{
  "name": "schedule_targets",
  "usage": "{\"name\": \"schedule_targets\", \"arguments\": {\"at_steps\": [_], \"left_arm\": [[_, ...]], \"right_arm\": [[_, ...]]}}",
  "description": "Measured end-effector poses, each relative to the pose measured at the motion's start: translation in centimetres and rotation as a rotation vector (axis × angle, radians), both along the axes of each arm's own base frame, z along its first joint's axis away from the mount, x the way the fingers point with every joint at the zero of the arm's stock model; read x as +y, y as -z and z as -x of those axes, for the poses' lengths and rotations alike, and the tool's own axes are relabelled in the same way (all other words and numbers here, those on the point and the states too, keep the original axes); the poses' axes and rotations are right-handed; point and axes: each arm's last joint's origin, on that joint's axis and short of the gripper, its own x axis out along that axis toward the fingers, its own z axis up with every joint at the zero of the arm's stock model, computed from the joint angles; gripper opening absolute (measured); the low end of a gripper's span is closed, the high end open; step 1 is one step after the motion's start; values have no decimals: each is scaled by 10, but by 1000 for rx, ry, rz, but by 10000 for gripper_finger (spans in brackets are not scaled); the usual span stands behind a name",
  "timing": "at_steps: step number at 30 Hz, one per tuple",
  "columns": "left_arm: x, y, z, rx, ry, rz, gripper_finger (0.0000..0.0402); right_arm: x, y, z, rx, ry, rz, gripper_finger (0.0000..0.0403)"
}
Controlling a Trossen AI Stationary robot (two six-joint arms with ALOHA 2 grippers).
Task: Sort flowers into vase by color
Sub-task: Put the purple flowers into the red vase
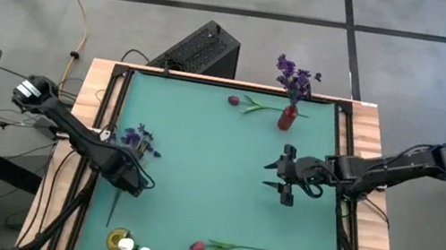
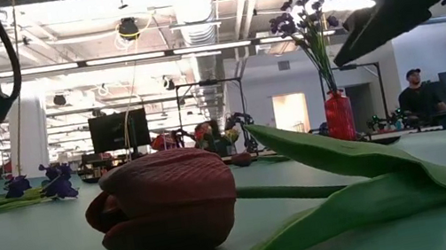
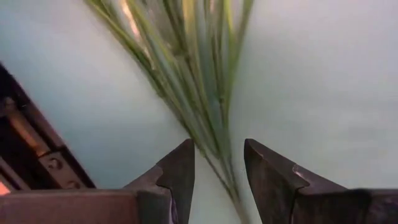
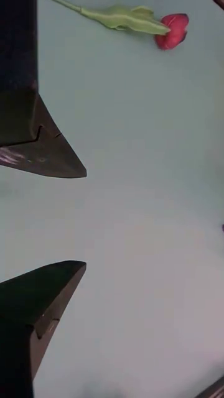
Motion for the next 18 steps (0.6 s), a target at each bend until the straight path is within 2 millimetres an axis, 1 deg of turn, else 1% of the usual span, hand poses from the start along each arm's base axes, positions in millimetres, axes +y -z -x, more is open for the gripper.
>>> {"name": "schedule_targets", "arguments": {"at_steps": [11,15,18], "left_arm": [[-10,21,-5,103,42,-8,128],[-13,26,-9,90,91,7,128],[-13,27,-11,69,111,8,128]], "right_arm": [[1,0,0,-2,17,-53,255],[3,0,0,-2,10,-62,255],[6,0,1,-1,15,-85,255]]}}
